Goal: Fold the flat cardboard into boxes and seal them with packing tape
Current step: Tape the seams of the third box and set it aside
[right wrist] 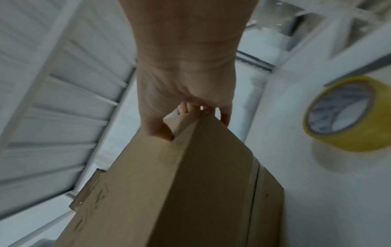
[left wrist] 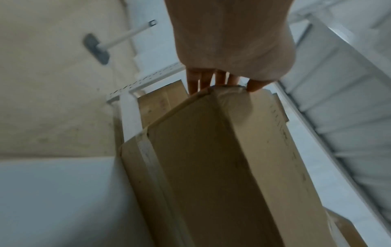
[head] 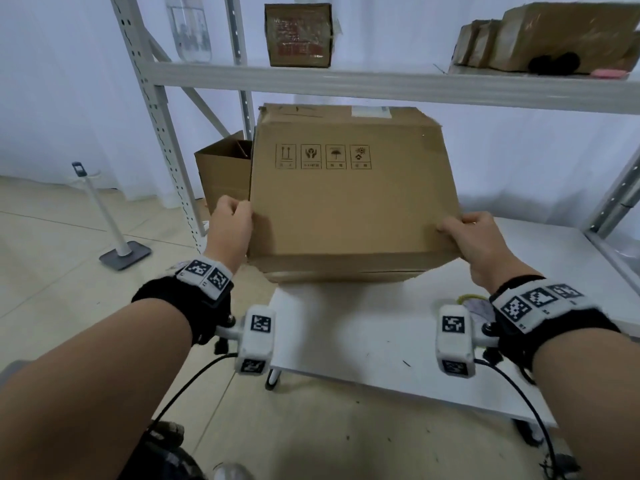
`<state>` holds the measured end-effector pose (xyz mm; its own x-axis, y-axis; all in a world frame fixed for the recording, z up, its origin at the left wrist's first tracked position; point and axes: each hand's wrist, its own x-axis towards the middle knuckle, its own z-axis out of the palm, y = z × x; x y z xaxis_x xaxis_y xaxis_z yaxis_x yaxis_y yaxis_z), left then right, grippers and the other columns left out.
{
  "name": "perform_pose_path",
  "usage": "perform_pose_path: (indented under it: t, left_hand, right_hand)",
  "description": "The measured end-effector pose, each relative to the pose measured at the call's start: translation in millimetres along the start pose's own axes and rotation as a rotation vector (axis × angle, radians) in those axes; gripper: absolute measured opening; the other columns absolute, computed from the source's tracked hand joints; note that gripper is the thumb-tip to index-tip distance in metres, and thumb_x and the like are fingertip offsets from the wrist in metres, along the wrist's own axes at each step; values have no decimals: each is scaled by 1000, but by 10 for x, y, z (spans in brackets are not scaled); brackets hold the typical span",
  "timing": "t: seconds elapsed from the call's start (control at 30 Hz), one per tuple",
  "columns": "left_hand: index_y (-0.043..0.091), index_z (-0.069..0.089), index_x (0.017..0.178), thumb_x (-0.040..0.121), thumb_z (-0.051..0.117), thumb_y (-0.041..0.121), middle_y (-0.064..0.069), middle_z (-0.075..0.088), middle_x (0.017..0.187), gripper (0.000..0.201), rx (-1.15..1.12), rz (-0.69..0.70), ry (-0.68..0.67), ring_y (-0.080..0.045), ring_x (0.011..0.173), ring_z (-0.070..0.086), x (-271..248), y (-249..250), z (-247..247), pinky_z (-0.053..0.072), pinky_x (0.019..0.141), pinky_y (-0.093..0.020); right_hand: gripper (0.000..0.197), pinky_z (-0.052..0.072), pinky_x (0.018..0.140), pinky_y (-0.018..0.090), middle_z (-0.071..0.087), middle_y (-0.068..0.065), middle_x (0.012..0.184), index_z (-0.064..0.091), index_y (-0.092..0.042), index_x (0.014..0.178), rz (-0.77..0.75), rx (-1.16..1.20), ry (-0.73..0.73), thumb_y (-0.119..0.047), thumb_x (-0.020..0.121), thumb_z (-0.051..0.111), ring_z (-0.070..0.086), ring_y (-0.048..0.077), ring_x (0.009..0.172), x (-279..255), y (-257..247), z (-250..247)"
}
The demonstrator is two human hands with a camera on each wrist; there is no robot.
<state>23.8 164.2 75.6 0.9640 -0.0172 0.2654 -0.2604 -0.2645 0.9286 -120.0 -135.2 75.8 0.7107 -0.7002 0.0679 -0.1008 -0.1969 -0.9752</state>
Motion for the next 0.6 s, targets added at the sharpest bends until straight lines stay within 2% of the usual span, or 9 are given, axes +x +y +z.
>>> perform_pose_path:
  t: [0.07, 0.13, 0.2, 0.23, 0.3, 0.4, 0.5, 0.6]
  left_hand:
    - [12, 47, 102, 98, 41, 44, 4, 50, 84, 33, 52, -16, -29, -14, 77, 48, 1, -24, -17, 38, 70, -33]
    - [16, 46, 109, 91, 40, 64, 3, 55, 97, 52, 114, 32, -52, -11, 86, 53, 10, 10, -20, 45, 75, -33]
    - [16, 44, 118, 87, 48, 65, -2, 54, 114, 58, 70, 92, -47, -13, 97, 56, 25, 53, -3, 49, 84, -33]
    - [16, 44, 123, 86, 52, 63, -3, 52, 121, 60, 40, 119, -44, -13, 102, 55, 40, 71, 5, 49, 87, -32]
    - [16, 43, 129, 84, 56, 60, -3, 50, 128, 64, 7, 159, -33, -12, 108, 54, 65, 116, 18, 48, 94, -32]
    - [17, 46, 130, 81, 57, 62, -4, 49, 129, 67, -38, 167, -5, -11, 108, 55, 98, 233, 3, 48, 100, -37]
    - [22, 47, 133, 74, 52, 74, -2, 44, 128, 79, 11, 146, -50, -17, 113, 53, 108, 305, -34, 47, 101, -42]
    - [25, 54, 120, 67, 52, 80, -2, 50, 124, 76, -85, 78, 4, -16, 107, 56, 43, 295, -88, 51, 95, -43]
  right_hand:
    - [40, 43, 65, 27, 56, 6, 103, 45, -10, 124, 45, -47, 22, -11, 87, 61, 55, 18, 80, -6, -37, -6]
    - [49, 48, 76, 33, 56, 5, 111, 44, -12, 128, 55, -113, 54, -24, 83, 60, 57, 18, 88, -27, -91, 59]
    - [66, 48, 91, 41, 58, 6, 117, 50, -13, 126, 31, -224, 119, -49, 71, 59, 57, 27, 105, -81, -141, 125]
    - [73, 45, 98, 44, 56, 8, 124, 48, -13, 129, 6, -302, 159, -54, 70, 59, 53, 31, 114, -110, -164, 156]
    - [79, 37, 106, 47, 46, 11, 138, 34, -13, 142, -70, -450, 226, -53, 80, 62, 43, 35, 128, -151, -200, 206]
    - [84, 30, 111, 50, 37, 15, 146, 23, -15, 150, -171, -498, 269, -51, 85, 61, 34, 36, 135, -208, -273, 243]
    - [86, 28, 112, 51, 30, 16, 150, 16, -21, 153, -166, -482, 172, -55, 87, 59, 31, 38, 136, -204, -321, 249]
    - [95, 25, 112, 50, 18, 19, 154, 0, -24, 155, -116, -546, 62, -53, 88, 61, 27, 41, 138, -268, -328, 203]
